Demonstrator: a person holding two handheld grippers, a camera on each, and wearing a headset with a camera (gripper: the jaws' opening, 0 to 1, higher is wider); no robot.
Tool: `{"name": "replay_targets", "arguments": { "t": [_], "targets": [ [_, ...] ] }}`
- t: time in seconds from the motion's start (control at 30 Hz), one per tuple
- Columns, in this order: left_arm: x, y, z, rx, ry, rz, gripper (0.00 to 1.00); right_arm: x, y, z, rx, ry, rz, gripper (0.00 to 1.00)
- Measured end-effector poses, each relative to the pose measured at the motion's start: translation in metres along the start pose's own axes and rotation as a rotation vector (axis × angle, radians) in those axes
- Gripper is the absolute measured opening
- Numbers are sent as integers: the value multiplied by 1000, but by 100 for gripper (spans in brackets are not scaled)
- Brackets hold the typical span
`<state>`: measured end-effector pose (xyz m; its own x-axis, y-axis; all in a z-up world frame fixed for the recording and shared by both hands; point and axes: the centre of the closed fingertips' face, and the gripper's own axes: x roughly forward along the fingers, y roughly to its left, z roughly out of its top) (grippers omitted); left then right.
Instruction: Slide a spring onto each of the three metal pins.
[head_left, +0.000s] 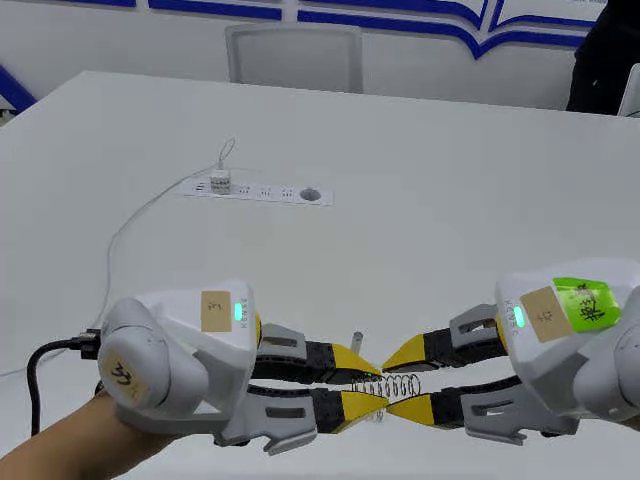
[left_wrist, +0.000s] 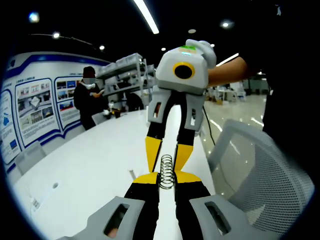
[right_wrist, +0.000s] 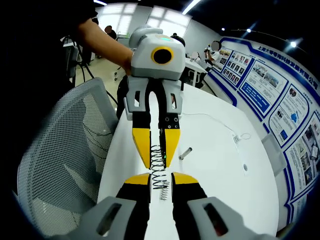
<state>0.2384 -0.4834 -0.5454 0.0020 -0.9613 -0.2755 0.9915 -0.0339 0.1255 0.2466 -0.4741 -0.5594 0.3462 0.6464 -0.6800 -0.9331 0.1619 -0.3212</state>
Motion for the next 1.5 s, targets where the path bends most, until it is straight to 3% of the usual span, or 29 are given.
{"name": "replay_targets", "arguments": {
  "t": [0.1, 0.33, 0.57, 0.77, 0.87, 0.9, 1.27, 1.5],
  "targets": [
    [-1, 1, -1, 1, 4, 3, 10, -2, -2, -6, 17, 20, -4, 16],
    [-2, 3, 0, -8, -5, 6, 10, -6, -1, -2, 73, -35, -2, 12],
    [0, 1, -4, 14, 19, 3, 10, -11, 1, 5, 92, -61, 22, 11],
    [0, 3, -4, 9, 21, 17, 10, -18, 0, 19, 123, -124, 37, 11],
    [1, 1, -4, 11, 22, 11, 10, -22, 0, 35, 172, -212, 45, 11],
    [2, 1, -3, 13, 23, 11, 10, -22, -1, 36, 168, -214, 44, 11],
    [5, -1, -5, -20, 21, 19, 10, -15, -2, 51, 228, -277, 40, 11],
    [7, -6, -10, -24, 30, 20, 10, -10, 2, 52, 247, -280, 49, 11]
  ]
}}
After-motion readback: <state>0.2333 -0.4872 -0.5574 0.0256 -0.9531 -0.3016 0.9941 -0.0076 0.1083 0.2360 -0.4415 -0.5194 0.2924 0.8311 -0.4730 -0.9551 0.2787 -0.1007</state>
